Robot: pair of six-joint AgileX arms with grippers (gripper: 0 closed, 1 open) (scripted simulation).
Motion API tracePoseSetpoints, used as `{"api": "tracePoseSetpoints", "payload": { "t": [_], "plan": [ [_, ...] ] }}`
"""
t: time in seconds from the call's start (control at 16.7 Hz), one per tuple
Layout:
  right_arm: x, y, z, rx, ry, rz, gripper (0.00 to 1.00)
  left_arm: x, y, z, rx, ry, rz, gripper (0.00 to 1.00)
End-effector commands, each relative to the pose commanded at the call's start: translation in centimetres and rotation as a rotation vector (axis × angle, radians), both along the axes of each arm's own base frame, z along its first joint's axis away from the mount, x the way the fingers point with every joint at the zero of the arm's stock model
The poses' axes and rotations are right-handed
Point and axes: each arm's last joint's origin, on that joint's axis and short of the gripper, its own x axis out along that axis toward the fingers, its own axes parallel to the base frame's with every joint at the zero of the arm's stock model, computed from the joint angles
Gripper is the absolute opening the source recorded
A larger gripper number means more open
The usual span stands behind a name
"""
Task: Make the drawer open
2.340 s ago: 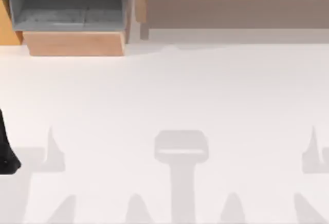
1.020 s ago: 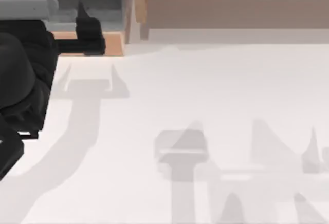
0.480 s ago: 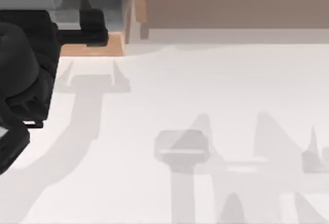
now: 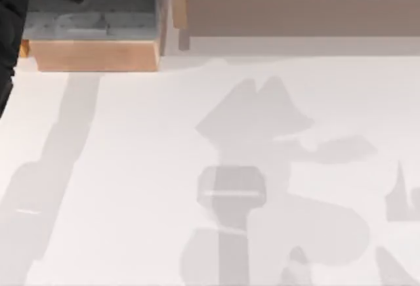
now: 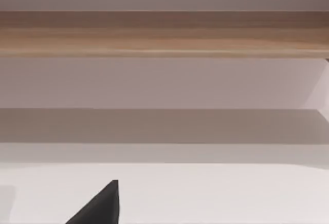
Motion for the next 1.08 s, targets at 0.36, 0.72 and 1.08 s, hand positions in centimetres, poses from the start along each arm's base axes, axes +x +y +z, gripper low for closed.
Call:
{"api": "tracePoseSetpoints", "payload": {
  "t": [0.36, 0.72, 1.08],
  "plan": [
    [0.0, 0.0, 0.0, 0.000, 0.000, 0.000, 1.00, 4.7, 6.5, -7.8, 0.619, 0.106, -0.027, 1.00],
    [0.0, 0.0, 0.0, 0.000, 0.000, 0.000, 1.00, 6.5, 19.5, -13.0, 1.003, 0.104, 0.065, 1.00],
    [0.0, 0.0, 0.0, 0.000, 0.000, 0.000, 1.00, 5.8, 22.1, -15.2, 1.049, 0.148, 0.068, 1.00]
  ]
}}
